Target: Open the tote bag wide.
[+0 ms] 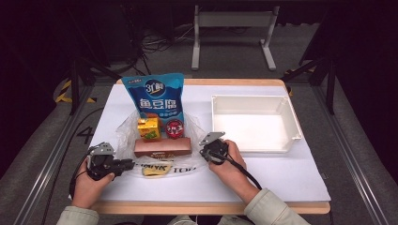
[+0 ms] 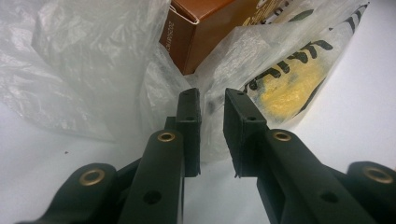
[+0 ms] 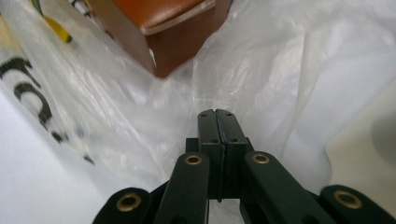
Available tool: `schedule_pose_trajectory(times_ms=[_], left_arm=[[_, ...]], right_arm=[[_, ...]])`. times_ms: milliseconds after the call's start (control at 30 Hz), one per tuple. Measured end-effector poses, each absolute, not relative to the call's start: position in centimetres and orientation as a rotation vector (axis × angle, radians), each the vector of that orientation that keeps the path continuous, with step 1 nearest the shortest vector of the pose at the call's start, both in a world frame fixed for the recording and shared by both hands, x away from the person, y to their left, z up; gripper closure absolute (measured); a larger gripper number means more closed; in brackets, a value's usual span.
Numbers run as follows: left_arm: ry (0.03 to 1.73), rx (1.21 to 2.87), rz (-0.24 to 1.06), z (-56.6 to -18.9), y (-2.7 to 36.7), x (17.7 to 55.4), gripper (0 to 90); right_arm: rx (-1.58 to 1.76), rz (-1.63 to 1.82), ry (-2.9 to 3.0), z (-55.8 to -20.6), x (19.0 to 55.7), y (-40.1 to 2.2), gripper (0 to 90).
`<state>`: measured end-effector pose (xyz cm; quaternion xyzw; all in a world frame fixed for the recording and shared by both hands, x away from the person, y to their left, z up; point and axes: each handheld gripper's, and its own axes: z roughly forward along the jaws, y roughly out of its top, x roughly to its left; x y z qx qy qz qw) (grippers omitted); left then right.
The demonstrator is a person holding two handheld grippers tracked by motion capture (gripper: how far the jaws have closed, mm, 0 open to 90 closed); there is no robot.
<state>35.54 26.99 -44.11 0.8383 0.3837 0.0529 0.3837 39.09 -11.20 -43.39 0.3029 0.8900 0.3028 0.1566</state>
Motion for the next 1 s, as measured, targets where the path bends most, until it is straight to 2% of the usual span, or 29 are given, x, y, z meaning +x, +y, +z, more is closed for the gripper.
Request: schedule_pose_trajectory(times_ms=[367,500,700,867,1000], left_arm=[[0.978,2.140,0.126,-44.2,26.9,35.6,75.7],[0.944,2.116,0.145,-43.3,27.0,35.2,69.8],[0.889,2.026,0.229,-40.1,28.0,34.0,57.2],[0.893,1.956,0.311,-38.0,28.4,33.9,54.2],[0.973,1.947,0.369,-37.7,27.8,35.4,51.3]], right_arm=[[0.863,0.915,2.545,-43.8,37.8,-12.9,89.8],[0.870,0.959,2.548,-43.7,38.0,-12.8,88.7],[0.864,0.955,2.553,-43.7,38.0,-12.6,88.4],[0.864,0.959,2.556,-43.6,38.1,-12.6,87.9],[0.862,0.969,2.559,-43.6,38.1,-12.5,87.4]])
